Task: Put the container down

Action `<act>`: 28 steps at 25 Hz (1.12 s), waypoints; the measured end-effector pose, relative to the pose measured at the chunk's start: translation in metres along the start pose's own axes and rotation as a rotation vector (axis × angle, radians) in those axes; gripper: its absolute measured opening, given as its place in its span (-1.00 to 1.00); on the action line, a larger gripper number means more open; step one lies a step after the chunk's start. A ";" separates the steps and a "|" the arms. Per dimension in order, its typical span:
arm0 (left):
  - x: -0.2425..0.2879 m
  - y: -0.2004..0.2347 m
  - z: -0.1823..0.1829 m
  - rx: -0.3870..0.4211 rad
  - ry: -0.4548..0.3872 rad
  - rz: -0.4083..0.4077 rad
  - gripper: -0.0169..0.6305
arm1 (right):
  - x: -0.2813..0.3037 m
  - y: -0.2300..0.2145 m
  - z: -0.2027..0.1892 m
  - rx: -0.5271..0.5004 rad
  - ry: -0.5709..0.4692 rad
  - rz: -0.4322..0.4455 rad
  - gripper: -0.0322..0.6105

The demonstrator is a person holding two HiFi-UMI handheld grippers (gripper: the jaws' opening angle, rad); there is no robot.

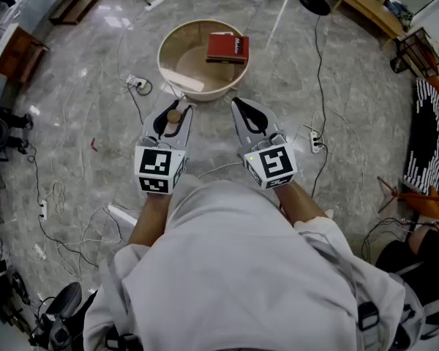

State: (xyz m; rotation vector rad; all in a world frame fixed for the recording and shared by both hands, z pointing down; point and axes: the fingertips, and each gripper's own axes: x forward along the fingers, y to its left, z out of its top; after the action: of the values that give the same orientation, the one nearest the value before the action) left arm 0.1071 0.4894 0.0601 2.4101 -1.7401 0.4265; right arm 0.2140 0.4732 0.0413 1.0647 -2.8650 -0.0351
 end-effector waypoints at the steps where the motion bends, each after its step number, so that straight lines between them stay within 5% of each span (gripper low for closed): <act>1: 0.001 0.000 0.000 0.000 -0.001 0.001 -0.59 | 0.001 -0.001 0.000 -0.002 -0.001 0.001 -0.89; 28: 0.015 0.003 -0.002 -0.012 0.024 -0.006 -0.59 | 0.007 -0.009 -0.005 0.035 -0.008 0.025 -0.89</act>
State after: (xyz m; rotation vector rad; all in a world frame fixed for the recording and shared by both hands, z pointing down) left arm 0.1081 0.4751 0.0661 2.3913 -1.7194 0.4415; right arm 0.2154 0.4615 0.0460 1.0369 -2.8962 0.0131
